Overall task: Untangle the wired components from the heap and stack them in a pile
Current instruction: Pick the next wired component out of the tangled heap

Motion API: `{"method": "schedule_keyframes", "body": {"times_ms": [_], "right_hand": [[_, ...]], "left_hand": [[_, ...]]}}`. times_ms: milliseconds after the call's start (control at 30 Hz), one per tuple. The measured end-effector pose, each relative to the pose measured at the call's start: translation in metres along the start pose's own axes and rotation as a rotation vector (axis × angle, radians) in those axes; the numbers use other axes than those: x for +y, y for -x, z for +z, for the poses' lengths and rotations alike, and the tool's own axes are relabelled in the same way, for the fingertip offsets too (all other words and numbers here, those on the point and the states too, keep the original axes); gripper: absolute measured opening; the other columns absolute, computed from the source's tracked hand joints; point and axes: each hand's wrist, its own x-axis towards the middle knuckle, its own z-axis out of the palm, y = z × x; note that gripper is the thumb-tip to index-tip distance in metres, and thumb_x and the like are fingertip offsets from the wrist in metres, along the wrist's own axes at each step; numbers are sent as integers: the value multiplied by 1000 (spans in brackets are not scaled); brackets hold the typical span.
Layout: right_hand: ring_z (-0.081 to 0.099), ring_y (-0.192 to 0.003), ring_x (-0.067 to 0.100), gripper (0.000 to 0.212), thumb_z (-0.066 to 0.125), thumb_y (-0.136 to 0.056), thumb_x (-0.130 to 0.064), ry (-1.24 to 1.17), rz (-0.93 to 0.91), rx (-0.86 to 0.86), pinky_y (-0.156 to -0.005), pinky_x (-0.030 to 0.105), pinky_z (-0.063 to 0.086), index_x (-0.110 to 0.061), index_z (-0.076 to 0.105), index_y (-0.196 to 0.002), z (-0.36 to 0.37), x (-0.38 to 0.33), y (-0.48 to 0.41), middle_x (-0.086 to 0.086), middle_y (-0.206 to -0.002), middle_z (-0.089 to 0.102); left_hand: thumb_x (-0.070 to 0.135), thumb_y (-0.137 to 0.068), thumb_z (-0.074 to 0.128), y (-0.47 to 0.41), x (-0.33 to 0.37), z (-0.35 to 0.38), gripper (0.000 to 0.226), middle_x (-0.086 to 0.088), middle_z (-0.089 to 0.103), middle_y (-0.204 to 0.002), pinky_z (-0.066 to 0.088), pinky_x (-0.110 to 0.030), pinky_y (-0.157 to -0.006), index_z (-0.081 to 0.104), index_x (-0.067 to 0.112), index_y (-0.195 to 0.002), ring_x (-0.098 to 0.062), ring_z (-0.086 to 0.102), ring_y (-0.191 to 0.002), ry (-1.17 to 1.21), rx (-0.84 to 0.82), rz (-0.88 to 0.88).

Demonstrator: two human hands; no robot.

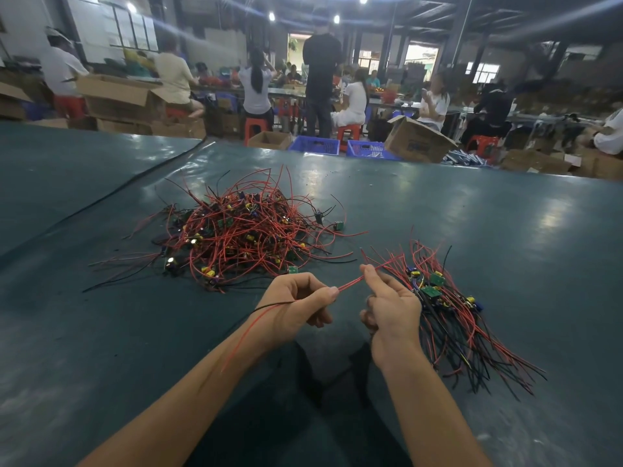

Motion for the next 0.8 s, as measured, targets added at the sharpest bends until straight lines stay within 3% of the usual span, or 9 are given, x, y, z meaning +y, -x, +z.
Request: {"method": "schedule_keyframes", "body": {"times_ms": [167, 300, 400, 500, 600, 667, 700, 800], "right_hand": [[23, -32, 3, 5, 72, -87, -16, -86, 1, 14, -32, 16, 26, -11, 71, -85, -3, -4, -5, -12, -40, 30], [25, -32, 3, 10, 70, -89, -19, -57, -90, -33, -33, 16, 26, -14, 69, -81, 0, -3, 2, -14, -39, 31], [26, -35, 3, 18, 70, -89, -24, 19, -138, -104, -36, 17, 28, -16, 71, -73, 2, 1, 9, -12, -41, 32], [40, -43, 6, 29, 70, -89, -24, 155, -194, -232, -42, 19, 36, -17, 71, -60, 10, 12, 21, -6, -45, 47], [62, -59, 7, 28, 65, -93, -22, 200, -237, -285, -58, 21, 52, -18, 76, -67, 17, 19, 29, 1, -61, 70], [56, -52, 5, 28, 63, -94, -24, 207, -217, -231, -52, 20, 49, -19, 76, -69, 16, 17, 26, -4, -52, 63], [45, -43, 5, 28, 62, -95, -26, 197, -189, -181, -45, 19, 41, -19, 76, -71, 13, 14, 22, -7, -44, 51], [23, -37, 5, 27, 61, -95, -27, 84, -81, -13, -35, 18, 26, -15, 75, -76, -1, 2, 5, -6, -46, 28]], "left_hand": [[4, -89, 65, 0, 3, -2, 25, 1, 60, -47, 49, -20, -50, 58, 8, -66, -10, 57, -44, -2, -11, 2], [16, -74, 63, 0, 3, -3, 16, 1, 54, -45, 46, -21, -47, 55, 9, -62, -11, 54, -41, 69, -14, -6], [8, -86, 67, -1, -3, -3, 21, 1, 56, -47, 47, -23, -51, 61, 10, -66, -11, 55, -44, 67, 41, 8], [1, -93, 58, -2, -7, -2, 27, 3, 57, -49, 46, -21, -50, 62, 11, -68, -10, 54, -45, 74, 81, 27], [-1, -92, 56, -3, -9, -3, 28, 2, 57, -48, 46, -21, -49, 59, 10, -67, -9, 54, -44, 72, 74, 26], [2, -91, 60, -2, -9, -2, 27, 2, 57, -47, 47, -20, -49, 57, 11, -66, -10, 55, -44, 57, 36, 17], [6, -89, 63, -1, -8, -1, 25, 2, 57, -47, 46, -20, -49, 56, 11, -65, -10, 55, -44, 49, 11, 13], [18, -77, 62, 2, -4, 3, 16, 2, 58, -47, 46, -18, -50, 55, 13, -64, -10, 55, -44, 19, -69, 9]]}}
